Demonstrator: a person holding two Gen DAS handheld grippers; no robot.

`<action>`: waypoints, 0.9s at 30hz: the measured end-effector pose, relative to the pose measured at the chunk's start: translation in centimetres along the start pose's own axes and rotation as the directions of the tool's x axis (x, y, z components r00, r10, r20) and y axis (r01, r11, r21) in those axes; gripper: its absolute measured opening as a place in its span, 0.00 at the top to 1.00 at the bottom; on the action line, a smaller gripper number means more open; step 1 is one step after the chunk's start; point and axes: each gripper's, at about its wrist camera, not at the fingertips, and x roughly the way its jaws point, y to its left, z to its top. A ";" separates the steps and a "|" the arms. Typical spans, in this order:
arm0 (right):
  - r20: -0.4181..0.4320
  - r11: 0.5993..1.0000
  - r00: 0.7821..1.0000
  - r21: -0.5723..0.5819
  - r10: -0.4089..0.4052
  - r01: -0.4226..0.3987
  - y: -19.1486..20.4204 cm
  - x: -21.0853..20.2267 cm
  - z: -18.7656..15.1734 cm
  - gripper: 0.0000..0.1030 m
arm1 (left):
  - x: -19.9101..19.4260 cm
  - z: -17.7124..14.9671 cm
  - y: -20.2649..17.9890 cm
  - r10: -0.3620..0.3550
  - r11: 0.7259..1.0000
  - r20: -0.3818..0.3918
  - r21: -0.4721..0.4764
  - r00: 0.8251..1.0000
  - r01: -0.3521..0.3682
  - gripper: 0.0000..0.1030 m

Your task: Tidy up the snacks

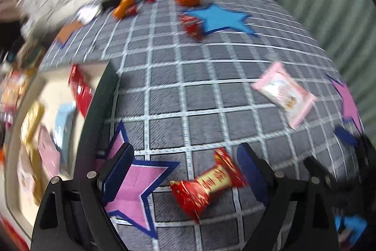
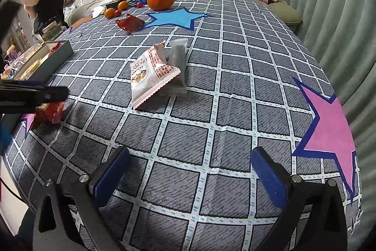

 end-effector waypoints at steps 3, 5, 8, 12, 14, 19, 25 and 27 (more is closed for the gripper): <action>0.007 1.000 1.000 -0.003 0.002 -0.002 0.0 -0.1 -0.1 0.00 | -0.4 -0.8 -1.6 -0.016 0.990 -0.017 0.139 1.000 0.018 0.11; 0.009 1.000 1.000 -0.004 0.002 -0.002 0.0 0.0 -0.2 0.00 | 0.4 -1.6 -2.8 0.022 0.979 -0.029 0.205 0.999 -0.016 0.11; 0.012 1.000 1.000 -0.006 0.002 -0.002 0.1 0.1 -0.2 0.00 | 1.7 -1.8 -3.1 0.102 0.977 0.015 0.184 0.995 -0.103 0.11; 0.007 1.000 1.000 -0.005 0.002 -0.002 0.1 0.1 -0.2 0.00 | 3.1 -0.7 -0.9 0.069 0.998 0.036 0.012 0.997 -0.069 0.11; -0.011 1.000 1.000 -0.006 0.006 -0.006 0.1 0.2 0.0 0.00 | 3.5 -0.5 0.3 0.027 0.997 0.034 -0.071 0.999 -0.024 0.08; -0.065 0.985 0.992 0.142 0.111 -0.101 -2.6 0.1 2.4 0.00 | 3.9 -0.7 0.7 0.038 0.997 0.056 -0.068 0.998 -0.034 0.01; -0.095 0.961 0.993 0.273 0.069 -0.041 -6.0 2.3 7.1 0.00 | 3.7 -1.3 0.5 0.040 0.997 0.095 -0.070 0.995 -0.034 0.00; -0.145 0.976 0.989 0.219 0.020 0.012 -5.3 4.1 8.6 0.00 | 3.5 -1.6 0.5 0.040 0.997 0.105 -0.071 0.994 -0.033 0.00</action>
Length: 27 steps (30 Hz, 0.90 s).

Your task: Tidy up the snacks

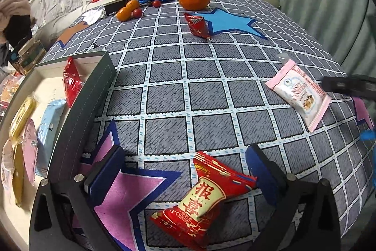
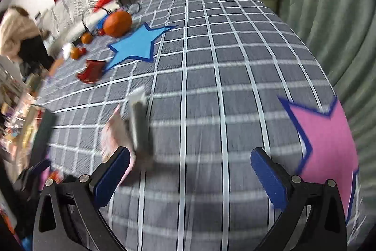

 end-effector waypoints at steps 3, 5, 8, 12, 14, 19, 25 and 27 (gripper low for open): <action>-0.050 0.998 0.999 -0.067 -0.006 0.003 2.5 2.0 0.8 0.00 | 0.0 -0.1 0.1 -0.003 1.000 0.006 0.000 1.000 0.003 0.00; -0.042 0.989 0.999 -0.149 -0.031 0.024 4.6 2.4 0.6 0.00 | -0.1 -0.1 0.0 -0.003 1.000 0.009 0.000 1.000 0.003 0.00; -0.016 0.981 1.000 -0.195 -0.014 0.010 6.0 2.7 0.3 0.00 | -0.1 -0.2 0.0 -0.004 1.000 0.012 -0.001 1.000 0.004 0.00; 0.031 0.979 1.000 -0.202 -0.004 0.010 5.9 2.6 -0.1 0.00 | -0.1 -0.2 0.0 -0.004 1.000 0.012 -0.002 1.000 0.004 0.00; 0.053 0.979 0.999 -0.205 0.003 0.008 5.9 2.4 -0.6 0.00 | -0.1 -0.2 0.0 -0.004 1.000 0.012 -0.001 1.000 0.004 0.00; 0.111 0.980 0.994 -0.201 0.014 0.009 6.0 2.6 -0.3 0.00 | -0.2 -0.2 0.0 -0.004 1.000 0.012 -0.002 1.000 0.004 0.00; 0.124 0.980 0.992 -0.198 0.015 0.009 5.9 2.4 -0.7 0.00 | -0.2 -0.2 0.0 -0.003 1.000 0.012 -0.002 1.000 0.003 0.00; 0.125 0.980 0.992 -0.198 0.016 0.009 5.9 2.4 -0.8 0.00 | -0.2 -0.2 0.0 -0.003 1.000 0.012 -0.002 1.000 0.003 0.00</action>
